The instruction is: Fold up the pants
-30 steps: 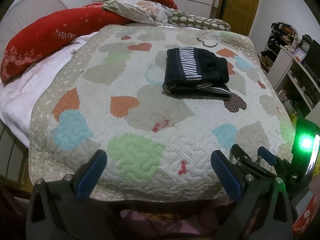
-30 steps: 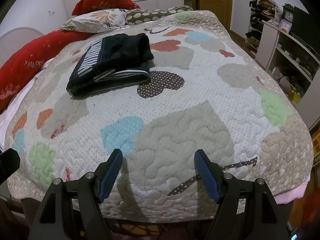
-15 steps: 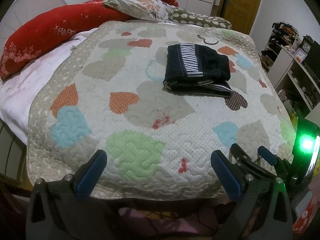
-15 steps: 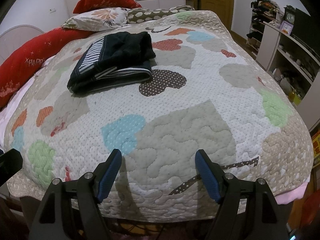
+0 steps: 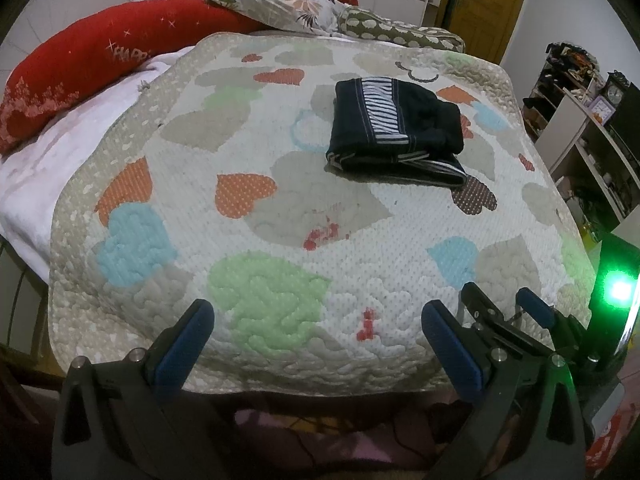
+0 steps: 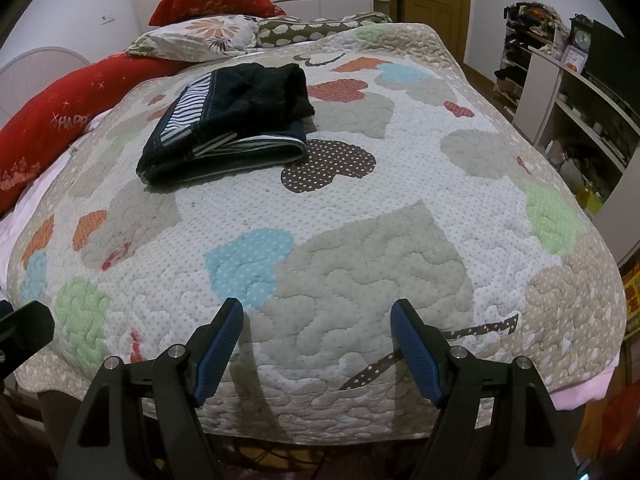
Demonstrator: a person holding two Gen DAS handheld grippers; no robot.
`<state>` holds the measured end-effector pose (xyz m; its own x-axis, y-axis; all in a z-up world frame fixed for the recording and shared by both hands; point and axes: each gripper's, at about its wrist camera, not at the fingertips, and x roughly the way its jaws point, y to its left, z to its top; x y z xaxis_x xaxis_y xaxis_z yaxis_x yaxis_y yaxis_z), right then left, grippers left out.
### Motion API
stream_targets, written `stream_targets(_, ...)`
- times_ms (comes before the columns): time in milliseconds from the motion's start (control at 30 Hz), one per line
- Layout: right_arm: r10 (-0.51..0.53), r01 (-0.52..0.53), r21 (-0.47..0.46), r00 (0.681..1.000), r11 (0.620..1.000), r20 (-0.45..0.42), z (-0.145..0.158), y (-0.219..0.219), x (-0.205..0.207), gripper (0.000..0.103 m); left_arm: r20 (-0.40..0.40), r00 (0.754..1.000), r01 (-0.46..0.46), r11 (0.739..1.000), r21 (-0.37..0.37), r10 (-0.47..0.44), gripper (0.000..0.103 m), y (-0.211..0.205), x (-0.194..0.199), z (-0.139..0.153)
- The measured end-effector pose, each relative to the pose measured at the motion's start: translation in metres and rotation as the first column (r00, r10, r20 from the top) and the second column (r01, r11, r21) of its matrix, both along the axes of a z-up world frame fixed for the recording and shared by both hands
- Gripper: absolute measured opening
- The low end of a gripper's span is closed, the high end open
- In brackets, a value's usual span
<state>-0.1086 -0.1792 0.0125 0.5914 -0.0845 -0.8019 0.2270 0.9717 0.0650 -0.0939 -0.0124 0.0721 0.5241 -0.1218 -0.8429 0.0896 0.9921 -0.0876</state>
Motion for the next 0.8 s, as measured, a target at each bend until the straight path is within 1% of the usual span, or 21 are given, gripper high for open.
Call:
stream_targets(167,0.009,-0.009,-0.006,1.0,1.0,0.0,0.0,0.001,0.001,0.08,-0.013,1.0,0.001,1.0,-0.004,-0.001,0.103,0.001,0.001,-0.002)
stream_targets(333,0.013,-0.013,-0.009,1.0,1.0,0.002,0.0,0.002,0.0,0.08,0.0,1.0,0.004,1.0,-0.002,-0.004,0.103,0.0,0.0,-0.001)
stream_targets(600,0.009,-0.008,-0.01,1.0,1.0,0.02,0.003,0.0,-0.001,0.08,0.062,0.998,0.007,1.0,0.014,-0.008,0.103,-0.003,-0.005,0.009)
stream_targets(733,0.013,-0.013,-0.006,1.0,1.0,0.008,0.002,-0.001,0.0,0.08,0.089,0.996,0.013,1.0,0.02,-0.014,0.103,-0.004,-0.008,0.014)
stream_targets(800,0.012,-0.012,-0.007,1.0,1.0,0.005,0.001,-0.001,0.0,0.08,0.118,0.993,0.02,1.0,0.019,-0.022,0.103,-0.006,-0.012,0.019)
